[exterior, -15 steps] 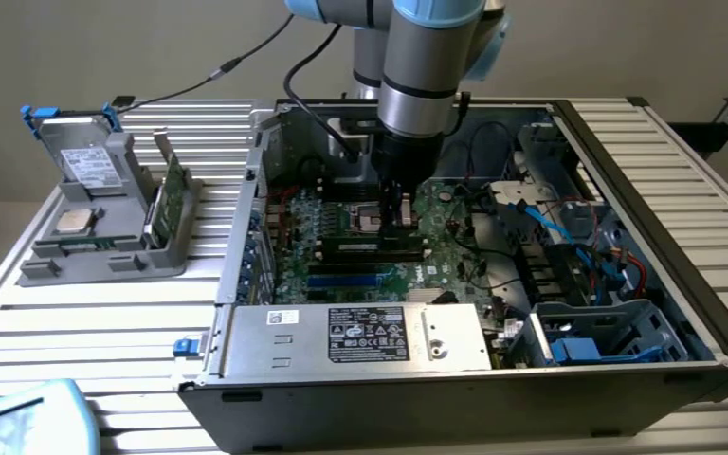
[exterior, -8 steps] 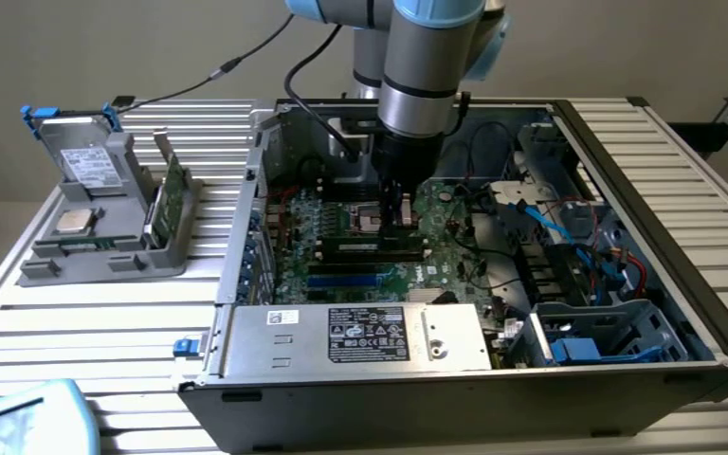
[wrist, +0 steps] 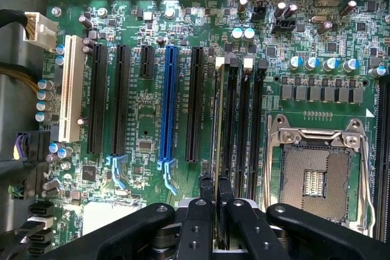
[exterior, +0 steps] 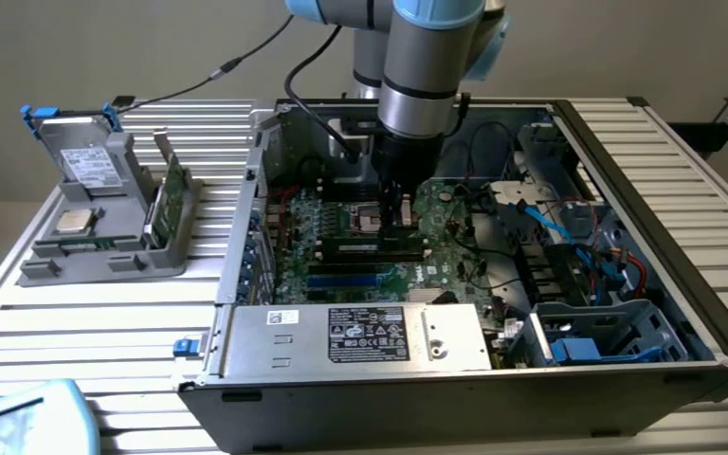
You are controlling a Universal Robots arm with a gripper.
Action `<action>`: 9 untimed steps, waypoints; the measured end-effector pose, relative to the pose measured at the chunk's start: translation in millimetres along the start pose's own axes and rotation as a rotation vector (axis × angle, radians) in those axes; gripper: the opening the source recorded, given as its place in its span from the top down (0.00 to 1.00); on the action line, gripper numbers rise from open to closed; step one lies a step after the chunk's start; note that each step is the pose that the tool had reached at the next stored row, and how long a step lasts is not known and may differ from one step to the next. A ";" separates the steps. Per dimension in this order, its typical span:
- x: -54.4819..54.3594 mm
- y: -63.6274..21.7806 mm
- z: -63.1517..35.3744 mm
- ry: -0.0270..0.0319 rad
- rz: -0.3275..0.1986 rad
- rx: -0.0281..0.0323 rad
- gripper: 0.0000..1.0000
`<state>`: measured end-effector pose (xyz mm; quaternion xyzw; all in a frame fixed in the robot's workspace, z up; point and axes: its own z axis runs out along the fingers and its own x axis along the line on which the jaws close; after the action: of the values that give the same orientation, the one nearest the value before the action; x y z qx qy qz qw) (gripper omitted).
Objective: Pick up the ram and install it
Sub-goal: 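Insert the ram into the slot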
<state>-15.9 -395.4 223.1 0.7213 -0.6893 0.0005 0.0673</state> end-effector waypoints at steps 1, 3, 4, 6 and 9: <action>0.0 0.0 0.2 -0.0001 0.000 -0.0002 0.86; 0.0 -0.2 0.4 -0.0002 0.000 -0.0007 0.86; 0.0 -0.4 0.5 -0.0001 0.000 -0.0010 0.86; 0.0 -0.4 0.5 -0.0001 0.000 -0.0014 0.86; -0.1 -0.6 0.6 -0.0002 0.000 -0.0015 0.86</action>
<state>-15.3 -395.3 222.4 0.7212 -0.6894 -0.0001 0.0678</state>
